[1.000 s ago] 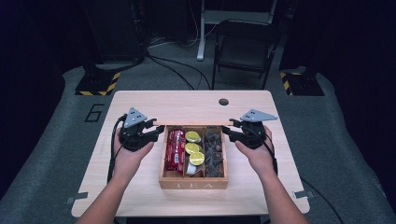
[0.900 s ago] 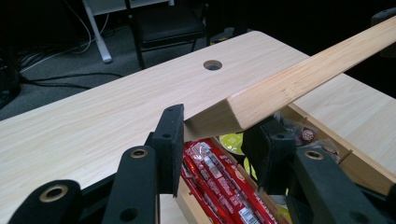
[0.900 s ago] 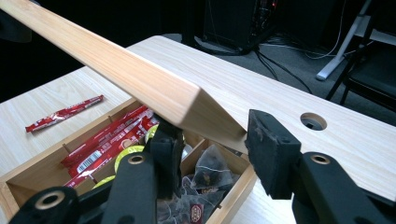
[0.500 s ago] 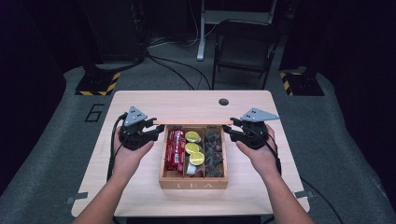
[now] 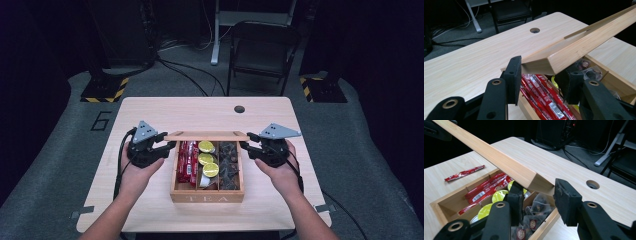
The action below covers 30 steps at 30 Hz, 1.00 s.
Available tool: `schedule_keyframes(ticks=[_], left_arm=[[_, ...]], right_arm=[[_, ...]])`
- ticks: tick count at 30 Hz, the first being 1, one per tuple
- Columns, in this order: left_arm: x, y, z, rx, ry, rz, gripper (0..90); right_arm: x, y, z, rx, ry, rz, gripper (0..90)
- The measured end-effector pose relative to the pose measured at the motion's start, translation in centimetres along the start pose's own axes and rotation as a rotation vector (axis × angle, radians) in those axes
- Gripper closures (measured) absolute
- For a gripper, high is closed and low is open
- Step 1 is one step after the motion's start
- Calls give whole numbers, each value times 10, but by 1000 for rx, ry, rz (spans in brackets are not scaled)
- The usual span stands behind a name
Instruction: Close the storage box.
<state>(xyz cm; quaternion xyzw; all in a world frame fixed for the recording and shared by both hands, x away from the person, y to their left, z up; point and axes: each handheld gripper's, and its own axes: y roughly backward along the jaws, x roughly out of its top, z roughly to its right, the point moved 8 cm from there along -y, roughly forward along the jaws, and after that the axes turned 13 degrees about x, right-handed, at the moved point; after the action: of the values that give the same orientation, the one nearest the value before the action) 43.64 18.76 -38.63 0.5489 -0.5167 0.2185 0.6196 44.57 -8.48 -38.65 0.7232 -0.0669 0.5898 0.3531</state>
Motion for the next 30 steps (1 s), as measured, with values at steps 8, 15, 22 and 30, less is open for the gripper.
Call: schedule_keyframes(ticks=[8, 15, 22, 30], left_arm=[[-14, 2, 4, -20, -8, 7, 553], [-31, 5, 11, -7, -19, 30, 550], [-44, 7, 16, 2, 5, 39, 549], [-54, 8, 19, 4, -4, 35, 543]], right_arm=[[-12, 2, -9, -1, 26, -11, 593], [-26, 4, -17, -10, 48, -13, 588], [-38, 2, -23, -21, 43, 2, 582], [-50, 2, -27, -19, 52, -11, 574]])
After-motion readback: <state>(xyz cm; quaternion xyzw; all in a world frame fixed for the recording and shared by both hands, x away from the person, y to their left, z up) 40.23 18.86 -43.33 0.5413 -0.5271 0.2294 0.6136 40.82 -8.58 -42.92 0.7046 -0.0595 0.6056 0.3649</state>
